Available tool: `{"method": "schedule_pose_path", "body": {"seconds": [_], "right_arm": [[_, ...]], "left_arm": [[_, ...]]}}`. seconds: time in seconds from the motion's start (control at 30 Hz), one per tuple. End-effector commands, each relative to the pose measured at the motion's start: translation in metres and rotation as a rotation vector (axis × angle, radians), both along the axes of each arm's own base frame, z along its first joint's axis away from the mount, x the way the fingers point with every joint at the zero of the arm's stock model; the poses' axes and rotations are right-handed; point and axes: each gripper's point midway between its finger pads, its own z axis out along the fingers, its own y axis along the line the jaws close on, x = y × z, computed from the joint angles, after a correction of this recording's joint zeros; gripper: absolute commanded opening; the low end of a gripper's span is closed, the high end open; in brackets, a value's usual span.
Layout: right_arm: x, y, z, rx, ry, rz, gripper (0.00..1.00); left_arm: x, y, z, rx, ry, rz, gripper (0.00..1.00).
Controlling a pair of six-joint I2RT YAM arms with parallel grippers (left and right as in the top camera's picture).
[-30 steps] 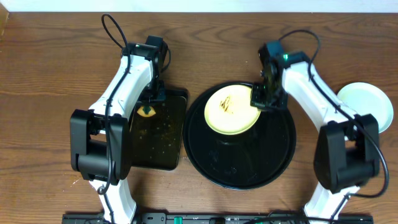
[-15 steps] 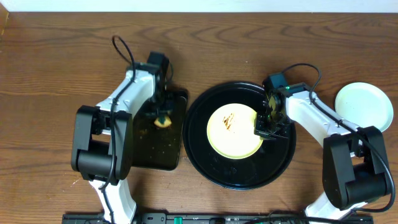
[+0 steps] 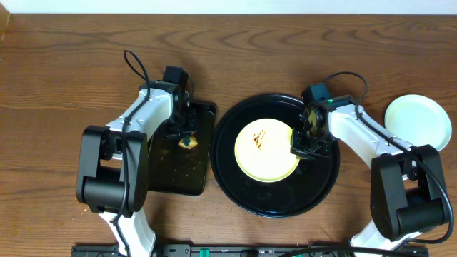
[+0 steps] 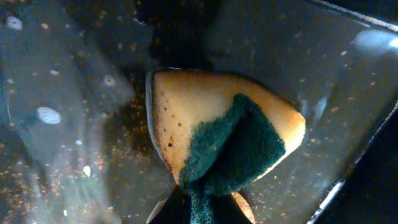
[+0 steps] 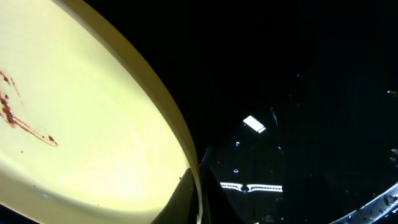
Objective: Clean dirty plates on tray and stack at the side
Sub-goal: 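Bring the sponge from the black tray to the yellow plate, left gripper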
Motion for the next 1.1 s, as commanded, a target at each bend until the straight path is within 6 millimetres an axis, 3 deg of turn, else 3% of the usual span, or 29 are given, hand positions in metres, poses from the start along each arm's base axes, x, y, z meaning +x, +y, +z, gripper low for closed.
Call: {"method": "schedule_pose_path", "body": {"seconds": [0.0, 0.13, 0.23, 0.37, 0.5, 0.9, 1.07], "right_arm": [[0.001, 0.001, 0.005, 0.015, -0.019, 0.014, 0.01], [0.003, 0.001, 0.005, 0.017, -0.024, 0.014, 0.02], [0.004, 0.002, 0.005, 0.019, -0.03, 0.014, 0.01], [0.005, 0.002, 0.005, 0.023, -0.033, 0.014, 0.02], [0.005, 0.002, 0.005, 0.022, -0.033, 0.014, 0.02], [0.004, 0.002, 0.005, 0.023, -0.032, 0.014, 0.01], [0.005, 0.002, 0.005, 0.022, -0.032, 0.014, 0.02]], "left_arm": [[-0.002, 0.006, 0.02, 0.038, -0.037, -0.003, 0.07], [0.01, -0.005, 0.074, -0.038, -0.183, -0.001, 0.07], [0.005, -0.03, 0.108, -0.2, -0.242, -0.025, 0.07], [-0.002, -0.06, 0.128, -0.388, -0.24, -0.058, 0.08], [-0.01, -0.084, 0.118, -0.482, -0.182, -0.097, 0.08], [-0.036, -0.206, 0.071, -0.749, 0.023, -0.203, 0.08], [-0.056, -0.236, 0.053, -0.78, 0.101, -0.241, 0.07]]}}
